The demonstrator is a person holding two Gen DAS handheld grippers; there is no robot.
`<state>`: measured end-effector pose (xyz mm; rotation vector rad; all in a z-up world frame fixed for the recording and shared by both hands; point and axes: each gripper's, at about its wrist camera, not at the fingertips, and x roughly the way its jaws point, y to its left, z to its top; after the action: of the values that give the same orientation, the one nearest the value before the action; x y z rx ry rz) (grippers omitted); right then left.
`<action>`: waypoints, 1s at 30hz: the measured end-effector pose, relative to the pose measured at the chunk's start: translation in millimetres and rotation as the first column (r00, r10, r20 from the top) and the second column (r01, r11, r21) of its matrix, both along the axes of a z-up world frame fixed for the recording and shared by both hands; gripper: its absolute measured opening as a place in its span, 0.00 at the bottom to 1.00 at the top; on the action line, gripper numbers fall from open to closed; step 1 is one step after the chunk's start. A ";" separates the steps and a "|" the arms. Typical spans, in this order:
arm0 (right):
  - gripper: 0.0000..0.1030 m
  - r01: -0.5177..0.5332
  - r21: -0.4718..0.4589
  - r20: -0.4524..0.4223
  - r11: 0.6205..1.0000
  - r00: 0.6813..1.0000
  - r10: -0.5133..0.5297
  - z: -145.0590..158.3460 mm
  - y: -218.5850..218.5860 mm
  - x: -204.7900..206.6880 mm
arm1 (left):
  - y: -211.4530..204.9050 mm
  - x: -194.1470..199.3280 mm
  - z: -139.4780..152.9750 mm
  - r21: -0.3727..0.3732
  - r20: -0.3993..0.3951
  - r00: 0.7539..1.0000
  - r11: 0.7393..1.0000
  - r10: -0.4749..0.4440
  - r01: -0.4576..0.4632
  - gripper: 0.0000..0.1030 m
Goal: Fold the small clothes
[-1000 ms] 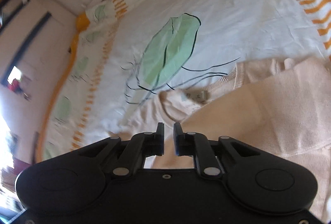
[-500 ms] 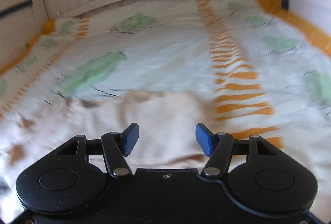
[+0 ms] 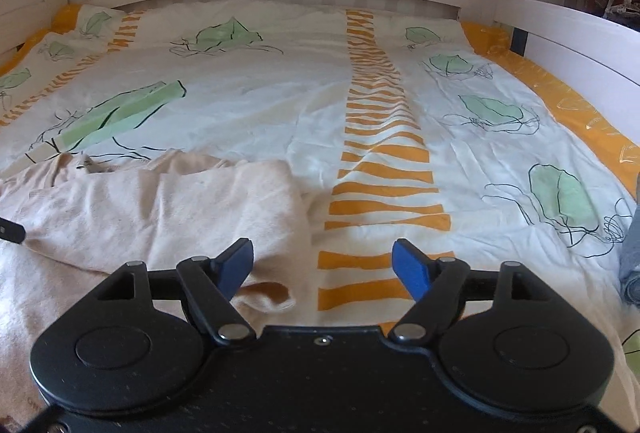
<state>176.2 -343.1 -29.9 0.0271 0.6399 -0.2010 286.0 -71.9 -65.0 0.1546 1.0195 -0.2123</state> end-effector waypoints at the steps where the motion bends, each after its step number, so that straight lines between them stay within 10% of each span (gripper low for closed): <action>1: 0.76 0.006 0.006 -0.001 1.000 1.000 -0.006 0.3 -2.1 0.3 | 0.8 2.8 -3.1 -0.017 -0.010 1.000 1.000 0.003 -0.003 0.68; 5: 0.76 0.032 0.071 -0.005 0.997 0.999 -0.032 0.7 -12.8 1.3 | -1.5 8.1 -4.6 -0.056 -0.012 1.000 0.998 -0.004 0.003 0.59; 9: 0.76 0.062 0.135 -0.021 0.989 0.998 -0.060 -2.8 -22.0 2.3 | -12.8 8.9 1.1 -0.102 0.009 0.997 0.992 -0.076 0.076 0.08; 20: 0.76 0.093 0.175 -0.045 0.980 0.995 -0.086 -6.0 -30.4 -0.1 | 22.3 -11.4 74.0 -0.124 0.184 0.983 0.992 -0.005 0.029 0.07; 30: 0.76 0.024 0.162 -0.052 0.987 0.999 -0.016 -9.2 -17.5 2.8 | 55.3 -1.0 55.7 -0.082 0.108 0.993 0.996 0.045 -0.037 0.07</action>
<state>179.1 -360.6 -39.1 0.1861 0.7052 -0.1691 285.1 -16.6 -9.4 0.0716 0.9025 -0.2046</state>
